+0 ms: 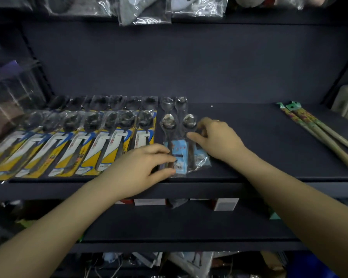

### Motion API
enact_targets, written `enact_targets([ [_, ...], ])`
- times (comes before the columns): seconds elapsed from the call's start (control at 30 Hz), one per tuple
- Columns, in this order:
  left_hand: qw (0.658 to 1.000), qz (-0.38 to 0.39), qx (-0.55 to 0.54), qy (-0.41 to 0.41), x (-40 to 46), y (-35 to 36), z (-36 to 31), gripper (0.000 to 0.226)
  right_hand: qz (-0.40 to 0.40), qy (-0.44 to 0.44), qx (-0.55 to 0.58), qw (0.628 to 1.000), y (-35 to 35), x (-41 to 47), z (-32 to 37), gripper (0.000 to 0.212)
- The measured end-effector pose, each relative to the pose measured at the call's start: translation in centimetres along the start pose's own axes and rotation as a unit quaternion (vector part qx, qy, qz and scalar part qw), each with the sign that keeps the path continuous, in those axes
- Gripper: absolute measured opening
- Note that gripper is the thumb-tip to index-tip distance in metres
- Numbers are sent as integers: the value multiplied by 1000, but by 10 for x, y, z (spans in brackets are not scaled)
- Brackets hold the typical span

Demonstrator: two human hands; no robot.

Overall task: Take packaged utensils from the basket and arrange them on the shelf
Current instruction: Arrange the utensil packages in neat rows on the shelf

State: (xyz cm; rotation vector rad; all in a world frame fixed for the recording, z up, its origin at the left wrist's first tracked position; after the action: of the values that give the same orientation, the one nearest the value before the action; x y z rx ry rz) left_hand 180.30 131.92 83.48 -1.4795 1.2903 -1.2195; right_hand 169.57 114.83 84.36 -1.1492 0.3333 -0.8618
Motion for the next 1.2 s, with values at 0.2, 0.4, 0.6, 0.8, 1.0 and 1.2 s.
enact_targets([
  [0.2,998,67,10,-10,4,1,-2,58,204,-86,0,975,1,-32,-7,70],
  [0.4,998,31,50,1,0,6,-6,50,196,-118,-134,964,10,-39,-3,77],
  [0.6,998,-22,52,3,-2,13,-10,59,195,-136,-153,959,15,-39,3,73],
  [0.8,997,-48,66,-4,-2,9,-6,67,202,-128,-151,959,21,-33,12,66],
  [1.0,994,-95,58,17,18,-4,-34,53,-72,-145,36,986,-12,-56,-18,60],
  [1.2,993,-89,-17,78,78,3,-82,34,-174,72,-62,980,-81,-63,-150,24],
])
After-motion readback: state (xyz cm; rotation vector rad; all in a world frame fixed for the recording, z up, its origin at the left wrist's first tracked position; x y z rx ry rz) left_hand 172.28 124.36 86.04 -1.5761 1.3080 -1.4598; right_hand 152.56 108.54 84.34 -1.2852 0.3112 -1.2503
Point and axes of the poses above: each hand's wrist, its own x-axis towards the middle knuckle, its own y-axis out of the palm, z = x × y, the point moved 1 cm from there along x, towards the middle knuckle, and after that the axes turned 8 degrees about y, right-handed, at the moved point
